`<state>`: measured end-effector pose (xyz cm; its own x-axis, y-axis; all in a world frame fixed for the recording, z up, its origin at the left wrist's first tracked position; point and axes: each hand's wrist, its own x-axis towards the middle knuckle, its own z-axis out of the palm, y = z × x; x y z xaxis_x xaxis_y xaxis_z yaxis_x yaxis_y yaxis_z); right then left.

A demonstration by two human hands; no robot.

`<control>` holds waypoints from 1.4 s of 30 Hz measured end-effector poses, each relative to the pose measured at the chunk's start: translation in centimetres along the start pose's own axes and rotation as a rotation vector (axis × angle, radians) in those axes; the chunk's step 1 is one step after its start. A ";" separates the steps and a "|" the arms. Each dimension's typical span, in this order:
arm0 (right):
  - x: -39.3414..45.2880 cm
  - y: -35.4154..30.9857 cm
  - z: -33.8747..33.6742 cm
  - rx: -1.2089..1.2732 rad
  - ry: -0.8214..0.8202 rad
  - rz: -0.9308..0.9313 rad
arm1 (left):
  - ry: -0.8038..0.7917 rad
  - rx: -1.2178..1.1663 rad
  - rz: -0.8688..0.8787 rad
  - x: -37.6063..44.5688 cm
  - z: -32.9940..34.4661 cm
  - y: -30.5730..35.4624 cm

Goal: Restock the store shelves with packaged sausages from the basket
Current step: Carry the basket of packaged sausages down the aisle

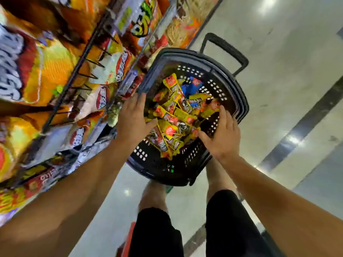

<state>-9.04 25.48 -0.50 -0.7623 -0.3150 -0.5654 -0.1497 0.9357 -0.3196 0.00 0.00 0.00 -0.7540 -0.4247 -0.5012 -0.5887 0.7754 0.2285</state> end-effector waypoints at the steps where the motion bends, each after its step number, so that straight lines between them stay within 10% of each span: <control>1: -0.1 0.4 1.0 0.042 0.033 0.045 | 0.001 -0.013 0.020 0.6 0.7 -0.6; 11: 0.1 4.3 11.5 0.583 0.319 0.456 | 0.071 -0.129 0.081 7.1 6.7 -5.8; 21: 0.9 5.7 13.9 0.472 0.445 0.524 | 0.205 -0.038 0.074 8.8 7.3 -5.1; 42: -12.4 16.0 -23.3 0.635 0.556 0.472 | 0.239 -0.214 0.173 -5.5 -15.8 23.5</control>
<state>-16.66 48.05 19.17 -0.8703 0.3439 -0.3525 0.4921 0.6346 -0.5959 -14.24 13.19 21.29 -0.8796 -0.4127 -0.2367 -0.4753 0.7406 0.4749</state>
